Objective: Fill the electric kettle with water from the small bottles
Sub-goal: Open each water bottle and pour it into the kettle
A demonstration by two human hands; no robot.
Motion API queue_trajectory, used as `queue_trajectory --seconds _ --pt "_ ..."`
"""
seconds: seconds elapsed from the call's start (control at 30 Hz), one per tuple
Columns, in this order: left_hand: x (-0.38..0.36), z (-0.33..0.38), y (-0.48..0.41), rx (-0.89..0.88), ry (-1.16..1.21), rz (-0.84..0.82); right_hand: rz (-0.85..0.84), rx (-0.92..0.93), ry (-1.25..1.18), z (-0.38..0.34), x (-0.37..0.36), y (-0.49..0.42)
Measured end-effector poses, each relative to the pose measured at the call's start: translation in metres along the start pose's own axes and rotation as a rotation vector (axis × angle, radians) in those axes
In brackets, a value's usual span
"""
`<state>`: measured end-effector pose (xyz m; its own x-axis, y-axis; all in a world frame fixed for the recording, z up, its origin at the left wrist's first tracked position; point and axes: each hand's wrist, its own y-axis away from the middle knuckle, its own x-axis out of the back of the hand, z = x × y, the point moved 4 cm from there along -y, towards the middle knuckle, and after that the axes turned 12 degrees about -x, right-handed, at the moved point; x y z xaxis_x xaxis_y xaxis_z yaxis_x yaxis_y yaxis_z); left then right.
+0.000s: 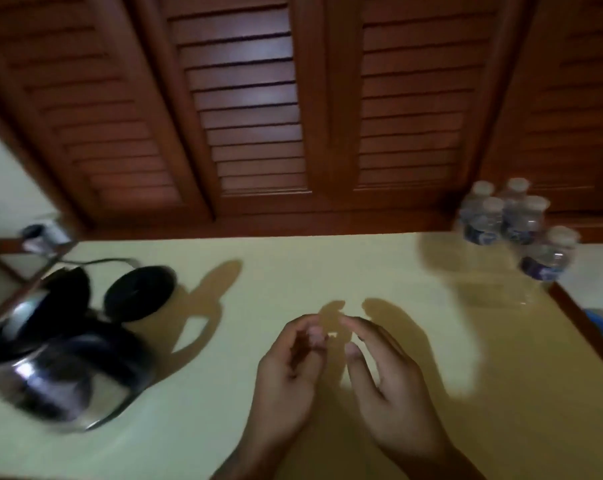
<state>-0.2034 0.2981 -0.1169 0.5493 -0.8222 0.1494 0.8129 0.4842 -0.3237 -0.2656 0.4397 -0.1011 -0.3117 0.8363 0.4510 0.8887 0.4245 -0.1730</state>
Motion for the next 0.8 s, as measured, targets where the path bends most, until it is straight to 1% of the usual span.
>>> queue_trajectory --seconds 0.1,0.2,0.3,0.43,0.57,0.7,0.8 --pt "0.057 0.005 0.021 0.013 -0.053 0.137 -0.103 0.096 -0.046 -0.037 -0.044 0.003" --pt "0.109 0.025 0.046 -0.021 -0.08 0.276 -0.179 0.179 -0.106 -0.077 -0.081 0.016" --pt "0.157 0.051 0.069 -0.084 -0.068 0.387 -0.22 0.222 -0.186 -0.114 -0.111 0.034" --pt "0.221 0.083 0.097 -0.196 -0.079 0.502 -0.217 0.294 -0.295 -0.166 -0.147 0.066" --pt "0.291 0.099 0.104 -0.256 -0.056 0.529 -0.248 0.316 -0.361 -0.212 -0.199 0.086" --pt "0.368 0.082 0.09 -0.237 -0.079 0.52 -0.284 0.333 -0.306 -0.251 -0.267 0.083" --pt "0.42 0.066 0.072 -0.229 -0.106 0.508 -0.33 0.251 -0.288 -0.275 -0.318 0.072"
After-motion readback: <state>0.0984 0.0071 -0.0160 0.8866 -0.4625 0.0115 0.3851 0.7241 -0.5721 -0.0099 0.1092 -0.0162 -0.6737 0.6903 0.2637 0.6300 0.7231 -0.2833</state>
